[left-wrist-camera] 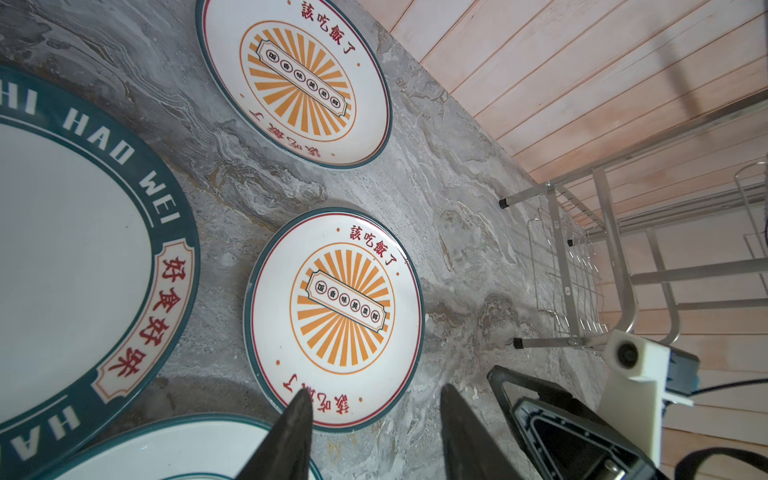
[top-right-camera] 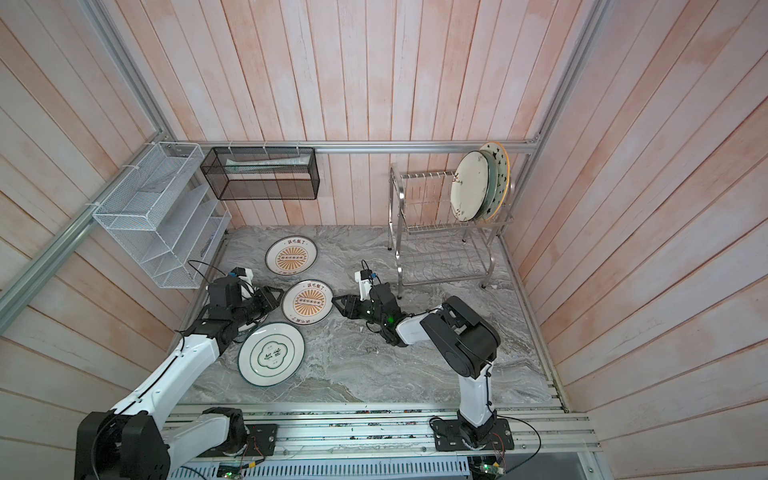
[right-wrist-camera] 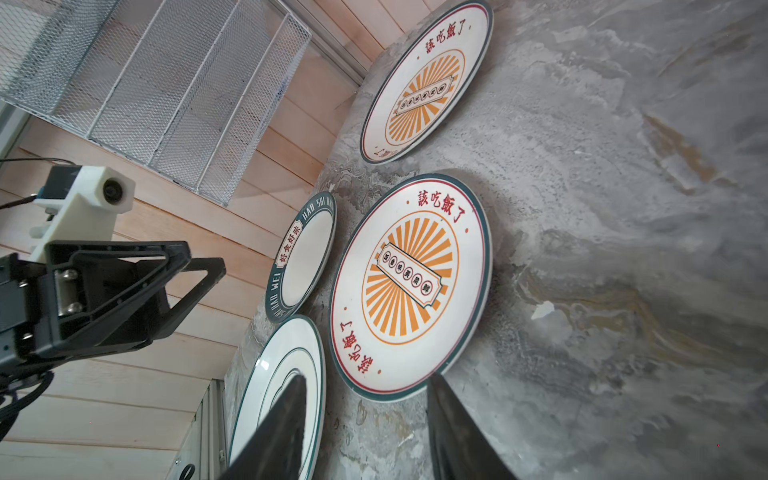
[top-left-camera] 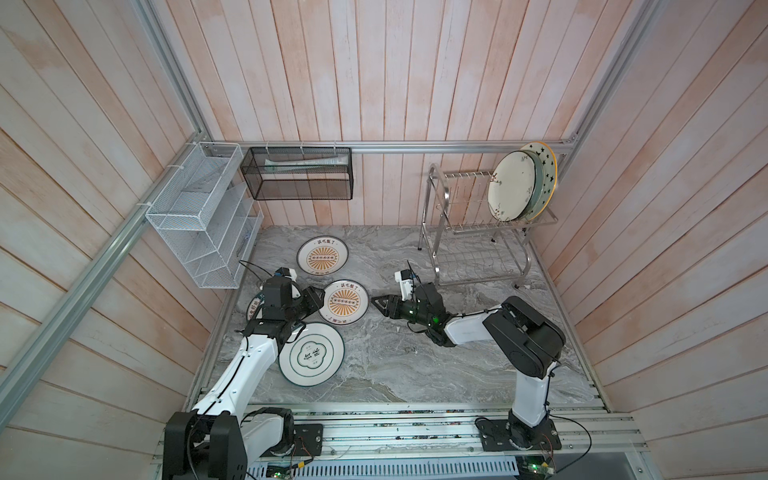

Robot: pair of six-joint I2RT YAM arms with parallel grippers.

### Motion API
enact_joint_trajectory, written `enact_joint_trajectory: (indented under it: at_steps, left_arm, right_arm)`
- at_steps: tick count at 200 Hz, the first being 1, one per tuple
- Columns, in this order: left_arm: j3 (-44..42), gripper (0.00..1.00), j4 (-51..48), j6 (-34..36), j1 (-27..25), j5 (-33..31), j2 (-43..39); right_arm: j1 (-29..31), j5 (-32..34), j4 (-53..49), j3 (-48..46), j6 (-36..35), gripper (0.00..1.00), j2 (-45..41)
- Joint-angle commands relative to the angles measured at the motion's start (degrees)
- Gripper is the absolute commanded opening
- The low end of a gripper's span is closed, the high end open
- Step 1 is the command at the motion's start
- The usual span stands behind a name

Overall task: Load the plates into the dish rack
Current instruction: 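Move the right gripper down to the rim of the orange sunburst plate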

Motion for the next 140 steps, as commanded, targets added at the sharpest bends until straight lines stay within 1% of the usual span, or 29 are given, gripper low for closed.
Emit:
enact_joint_trajectory:
  at_steps: [1,53,91,118,140]
  left_arm:
    - [-1.16,0.51,-0.20,0.34,0.58,1.45,-1.00]
    - [-2.09,0.51,0.45,0.84,0.78,2.56,0.19]
    - [-1.69,0.51,0.73,1.12,0.85,3.96,1.69]
    - [-1.68,0.51,0.59,1.21,0.85,4.10,1.56]
    - [-1.65,0.51,0.28,1.23,0.85,3.93,1.15]
  right_arm:
    - [0.47,-1.35,-0.29,1.97,1.12,0.48,2.04]
    - [0.82,-3.81,0.78,3.07,3.77,0.45,6.16]
    - [0.83,-2.36,-3.03,5.77,6.32,0.44,8.67]
    - [0.83,-2.51,-4.51,7.71,8.87,0.42,10.16]
    - [0.81,-1.71,-6.66,9.03,9.40,0.42,10.53]
